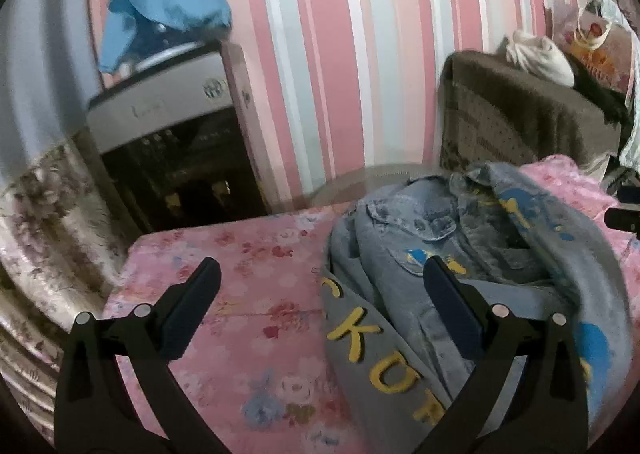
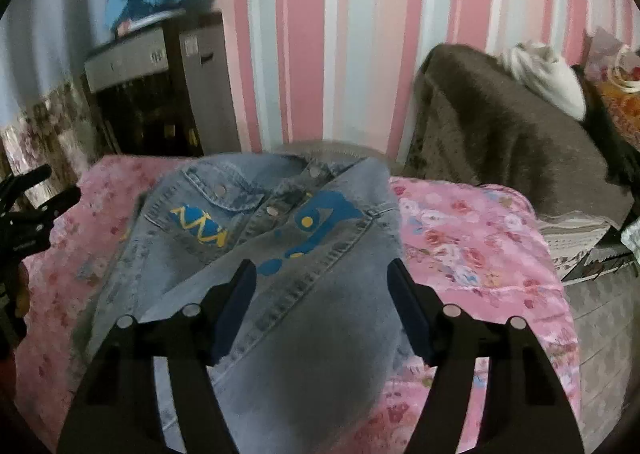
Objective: Fold large clothes
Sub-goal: 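Grasp the denim jacket with the right gripper and lift it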
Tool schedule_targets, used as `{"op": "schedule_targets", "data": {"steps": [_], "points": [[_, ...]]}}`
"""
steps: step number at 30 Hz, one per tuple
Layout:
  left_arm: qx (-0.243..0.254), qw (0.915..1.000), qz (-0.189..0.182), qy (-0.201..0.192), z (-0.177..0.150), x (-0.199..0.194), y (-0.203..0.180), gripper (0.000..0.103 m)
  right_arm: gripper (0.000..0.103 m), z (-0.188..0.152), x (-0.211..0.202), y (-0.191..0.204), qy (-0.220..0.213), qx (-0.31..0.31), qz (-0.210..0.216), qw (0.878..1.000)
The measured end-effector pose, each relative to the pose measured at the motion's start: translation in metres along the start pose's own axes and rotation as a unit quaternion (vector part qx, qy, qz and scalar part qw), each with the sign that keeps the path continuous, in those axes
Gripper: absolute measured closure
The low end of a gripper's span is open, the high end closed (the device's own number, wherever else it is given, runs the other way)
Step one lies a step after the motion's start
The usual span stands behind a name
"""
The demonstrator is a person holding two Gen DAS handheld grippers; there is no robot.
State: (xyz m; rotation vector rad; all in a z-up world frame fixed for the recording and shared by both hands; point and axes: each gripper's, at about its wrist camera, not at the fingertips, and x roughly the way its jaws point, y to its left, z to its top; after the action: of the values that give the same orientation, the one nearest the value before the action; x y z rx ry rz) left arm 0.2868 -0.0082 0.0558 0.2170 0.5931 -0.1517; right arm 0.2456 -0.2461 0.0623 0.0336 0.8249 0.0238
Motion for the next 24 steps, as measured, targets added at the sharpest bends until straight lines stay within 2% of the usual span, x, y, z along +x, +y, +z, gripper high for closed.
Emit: {"op": "schedule_targets", "data": {"steps": [5,8,10,12,14,15,16,18,20,22,23,24], "points": [[0.02,0.9993,0.01,0.03,0.003,0.051,-0.001,0.003,0.035,0.026,0.041,0.011,0.048,-0.013,0.002,0.999],[0.025,0.9984,0.003,0.05,0.002,0.081,0.0,0.003,0.035,0.034,0.065,0.02,0.084,-0.011,0.013,0.996],[0.019,0.998,-0.007,0.061,-0.001,0.093,0.003,0.004,0.035,0.034,0.084,0.028,0.115,-0.016,0.017,0.993],[0.012,0.9973,-0.018,0.07,-0.005,0.103,0.005,0.004,0.035,0.029,0.106,0.038,0.162,-0.043,0.001,0.986],[0.012,0.9969,-0.026,0.073,-0.009,0.106,0.004,0.004,0.05,0.023,0.118,0.042,0.185,-0.064,-0.01,0.981],[0.014,0.9969,-0.027,0.073,-0.01,0.107,0.003,0.004,0.067,0.021,0.119,0.041,0.19,-0.07,-0.009,0.979],[0.017,0.9969,-0.027,0.072,-0.011,0.106,0.002,0.004,0.077,0.019,0.118,0.038,0.191,-0.072,-0.003,0.979],[0.023,0.9971,-0.023,0.069,-0.014,0.104,0.0,0.004,0.085,0.019,0.109,0.031,0.186,-0.085,0.002,0.979],[0.026,0.9972,-0.02,0.067,-0.014,0.102,0.0,0.004,0.091,0.017,0.098,0.025,0.171,-0.106,-0.012,0.98],[0.028,0.9974,-0.018,0.064,-0.014,0.097,0.0,0.003,0.094,0.016,0.079,0.019,0.132,-0.145,-0.06,0.979],[0.028,0.9976,-0.016,0.061,-0.013,0.094,0.0,0.003,0.095,0.014,0.068,0.013,0.108,-0.17,-0.096,0.975],[0.028,0.9978,-0.015,0.059,-0.013,0.092,0.001,0.003,0.096,0.014,0.062,0.007,0.096,-0.177,-0.115,0.973]]}}
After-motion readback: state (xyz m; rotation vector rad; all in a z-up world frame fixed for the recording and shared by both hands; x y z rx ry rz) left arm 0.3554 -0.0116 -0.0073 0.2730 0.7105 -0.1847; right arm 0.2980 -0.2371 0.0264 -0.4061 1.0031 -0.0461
